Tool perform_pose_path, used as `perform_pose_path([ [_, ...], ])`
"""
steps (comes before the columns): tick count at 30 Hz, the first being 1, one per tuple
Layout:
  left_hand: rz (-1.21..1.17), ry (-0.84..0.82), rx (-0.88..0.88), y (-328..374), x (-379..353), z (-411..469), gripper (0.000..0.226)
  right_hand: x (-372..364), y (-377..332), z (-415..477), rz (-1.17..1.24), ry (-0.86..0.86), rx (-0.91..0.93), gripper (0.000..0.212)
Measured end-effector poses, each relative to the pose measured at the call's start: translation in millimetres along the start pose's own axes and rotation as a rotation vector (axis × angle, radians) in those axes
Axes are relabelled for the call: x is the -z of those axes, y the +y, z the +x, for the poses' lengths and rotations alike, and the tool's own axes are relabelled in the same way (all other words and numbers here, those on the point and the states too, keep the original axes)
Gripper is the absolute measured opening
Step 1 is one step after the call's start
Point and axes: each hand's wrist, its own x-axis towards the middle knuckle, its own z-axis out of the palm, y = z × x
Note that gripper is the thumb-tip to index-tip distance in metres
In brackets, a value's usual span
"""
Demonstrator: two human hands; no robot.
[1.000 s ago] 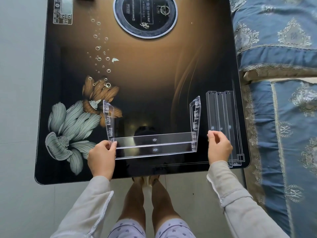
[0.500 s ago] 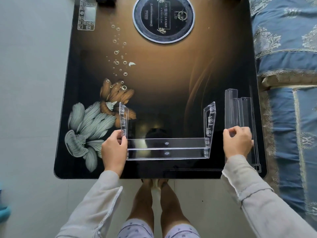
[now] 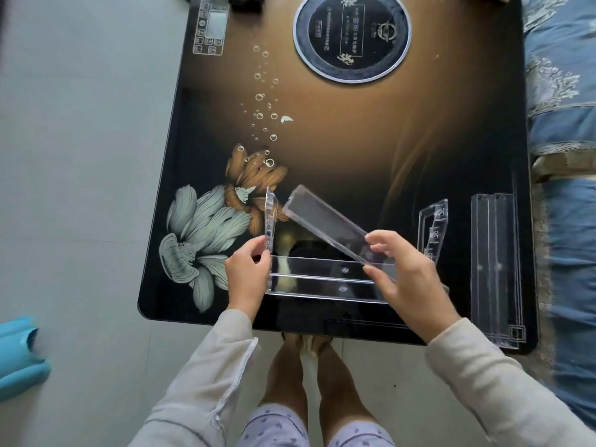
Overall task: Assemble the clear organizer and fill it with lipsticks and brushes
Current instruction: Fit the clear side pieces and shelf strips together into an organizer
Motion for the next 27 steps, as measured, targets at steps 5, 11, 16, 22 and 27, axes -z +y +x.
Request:
perform_pose_path([
  [5, -0.022, -0.015, 0.036, -1.2, -2.7, -0.8, 0.024, -21.8, 2.8, 8.3, -0.424, -0.018, 0.145, 0.059],
  [11, -0.028, 0.000, 0.034, -4.0, -2.5, -1.8, 0.024, -37.4, 11.0, 26.7, -0.464, -0.036, 0.135, 0.053],
  [16, 0.013, -0.023, -0.016, -7.2, -2.4, -1.5, 0.025, -43.8, 14.6, 33.4, -0.396, -0.104, 0.110, 0.052],
  [22, 0.022, -0.031, -0.027, -7.8, -0.9, -1.8, 0.028, -53.2, 21.8, 36.2, -0.310, -0.188, 0.023, 0.048],
  [27, 0.024, -0.045, -0.028, -8.0, -0.4, -0.7, 0.027, -54.9, 23.3, 34.8, -0.301, -0.211, 0.001, 0.047],
])
